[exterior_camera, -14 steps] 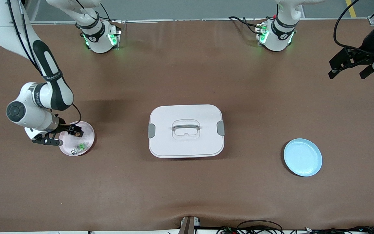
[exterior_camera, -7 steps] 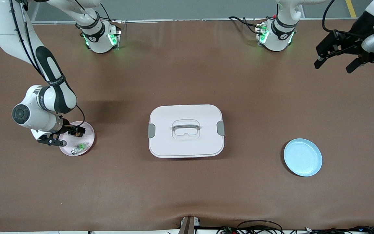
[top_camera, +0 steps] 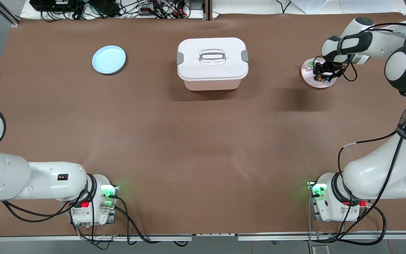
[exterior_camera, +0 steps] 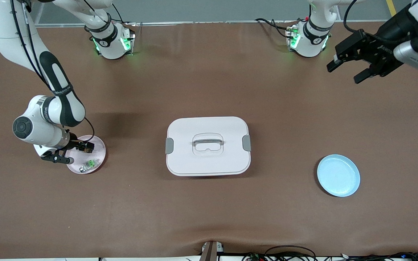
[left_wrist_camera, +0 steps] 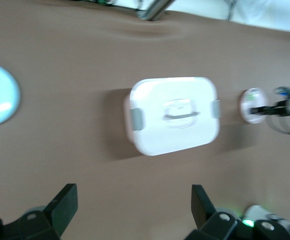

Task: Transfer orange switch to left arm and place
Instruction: 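Grasp the black switch with the right gripper while the left gripper approaches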

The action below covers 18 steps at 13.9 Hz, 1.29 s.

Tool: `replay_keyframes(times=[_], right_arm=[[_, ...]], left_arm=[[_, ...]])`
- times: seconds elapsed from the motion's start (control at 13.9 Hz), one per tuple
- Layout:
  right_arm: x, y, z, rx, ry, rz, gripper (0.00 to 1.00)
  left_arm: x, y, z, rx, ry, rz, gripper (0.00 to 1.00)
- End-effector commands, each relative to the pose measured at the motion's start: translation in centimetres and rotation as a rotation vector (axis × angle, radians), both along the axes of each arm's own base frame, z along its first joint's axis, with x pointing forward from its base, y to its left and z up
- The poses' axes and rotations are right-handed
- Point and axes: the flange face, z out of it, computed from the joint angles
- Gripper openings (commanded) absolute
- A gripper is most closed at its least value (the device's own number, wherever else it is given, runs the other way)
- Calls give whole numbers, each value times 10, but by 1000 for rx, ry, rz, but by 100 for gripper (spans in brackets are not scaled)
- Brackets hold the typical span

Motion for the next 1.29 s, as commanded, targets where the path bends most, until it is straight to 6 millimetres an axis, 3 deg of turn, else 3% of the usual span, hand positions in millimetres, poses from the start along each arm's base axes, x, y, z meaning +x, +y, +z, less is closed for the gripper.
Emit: replay_keyframes(times=[0.0, 0.07, 0.29, 0.57, 0.72, 0.93, 1.22], right_arm=[[3, 2, 2, 12, 2, -8, 16], [5, 2, 5, 13, 2, -9, 0], [11, 3, 22, 39, 67, -24, 0], [33, 28, 80, 147, 220, -207, 0], [40, 44, 109, 226, 299, -333, 0], [56, 92, 172, 297, 379, -529, 0], [70, 197, 232, 288, 431, -830, 0]], left_arm=[[21, -12, -16, -123, 43, -6, 100], [26, -18, -23, -154, 56, -10, 100], [49, -34, -46, -224, 9, -64, 100], [88, -40, -112, -418, 57, -129, 100], [95, -49, -131, -469, 51, -171, 100], [96, -82, -147, -490, 59, -175, 100], [93, -142, -171, -514, 61, -163, 100]])
